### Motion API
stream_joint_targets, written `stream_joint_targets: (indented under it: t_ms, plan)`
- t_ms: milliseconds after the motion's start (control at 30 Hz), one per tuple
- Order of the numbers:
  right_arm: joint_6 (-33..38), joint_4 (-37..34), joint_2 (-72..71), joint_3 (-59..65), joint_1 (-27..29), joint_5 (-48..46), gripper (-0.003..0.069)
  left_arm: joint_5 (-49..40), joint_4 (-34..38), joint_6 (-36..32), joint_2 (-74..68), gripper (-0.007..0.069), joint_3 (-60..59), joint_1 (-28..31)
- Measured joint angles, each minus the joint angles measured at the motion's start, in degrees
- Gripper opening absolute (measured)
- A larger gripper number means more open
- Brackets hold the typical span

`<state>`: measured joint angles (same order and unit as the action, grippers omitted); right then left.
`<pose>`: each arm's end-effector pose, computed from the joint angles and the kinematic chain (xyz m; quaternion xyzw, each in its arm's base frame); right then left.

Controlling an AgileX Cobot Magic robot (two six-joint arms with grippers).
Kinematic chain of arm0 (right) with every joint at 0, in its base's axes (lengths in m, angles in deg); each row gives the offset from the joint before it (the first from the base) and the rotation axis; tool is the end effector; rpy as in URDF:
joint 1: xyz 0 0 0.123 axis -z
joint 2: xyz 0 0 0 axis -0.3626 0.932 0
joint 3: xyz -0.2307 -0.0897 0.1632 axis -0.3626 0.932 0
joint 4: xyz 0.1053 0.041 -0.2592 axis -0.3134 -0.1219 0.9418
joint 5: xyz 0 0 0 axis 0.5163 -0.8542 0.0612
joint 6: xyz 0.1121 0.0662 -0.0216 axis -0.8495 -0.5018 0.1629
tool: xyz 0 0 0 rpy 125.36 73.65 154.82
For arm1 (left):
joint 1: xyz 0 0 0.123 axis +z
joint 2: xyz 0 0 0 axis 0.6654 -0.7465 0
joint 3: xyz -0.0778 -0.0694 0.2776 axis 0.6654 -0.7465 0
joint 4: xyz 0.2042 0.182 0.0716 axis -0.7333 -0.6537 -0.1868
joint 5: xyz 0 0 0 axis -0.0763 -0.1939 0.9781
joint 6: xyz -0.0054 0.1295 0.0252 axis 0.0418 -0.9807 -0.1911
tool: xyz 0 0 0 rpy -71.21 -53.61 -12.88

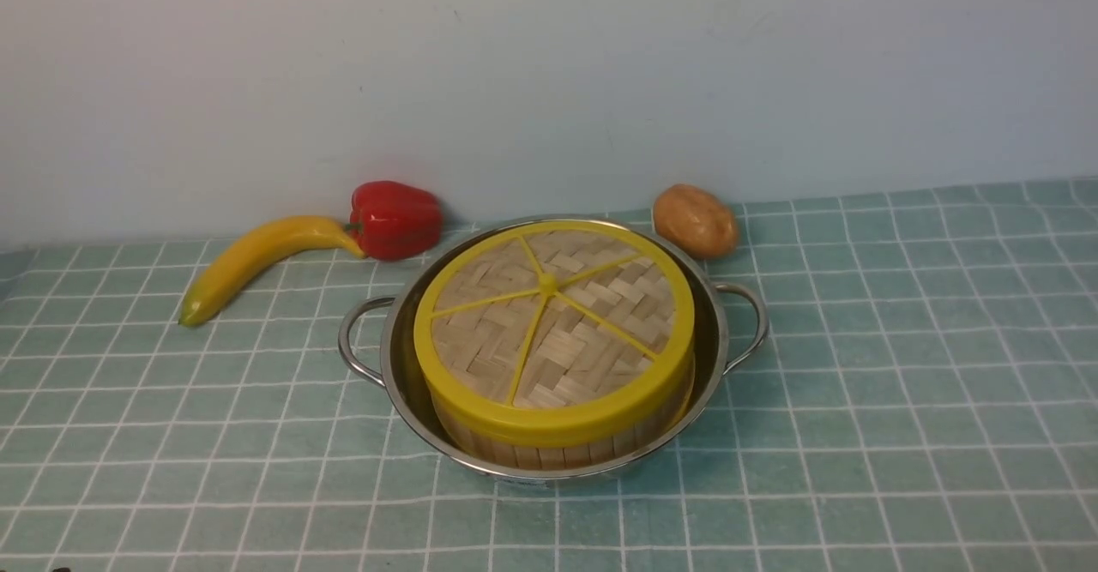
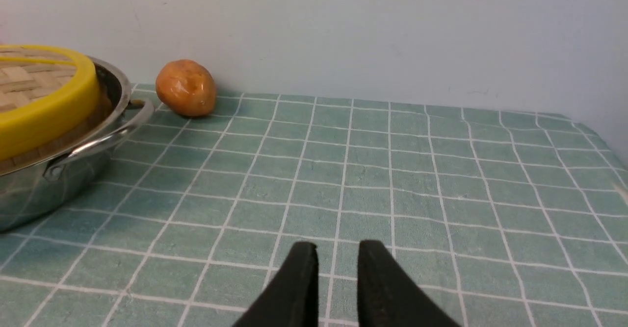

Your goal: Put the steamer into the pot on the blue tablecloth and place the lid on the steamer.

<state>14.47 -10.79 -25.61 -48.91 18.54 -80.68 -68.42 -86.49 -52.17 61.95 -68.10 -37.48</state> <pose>0.1134 0.0057 0.1681 0.0002 0.7947 0.0300 0.6063 0.1133 0.0098 0.1713 -0.0069 0.7882 0.0468 0.6136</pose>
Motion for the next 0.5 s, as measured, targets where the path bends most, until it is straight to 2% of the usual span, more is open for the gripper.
stream_joint_targets:
  t_ms: [500]
  plan:
    - [0.00, -0.04, 0.00, 0.00, -0.04, 0.00, 0.0185, 0.00, 0.00, 0.00, 0.00, 0.0243, 0.00, 0.00]
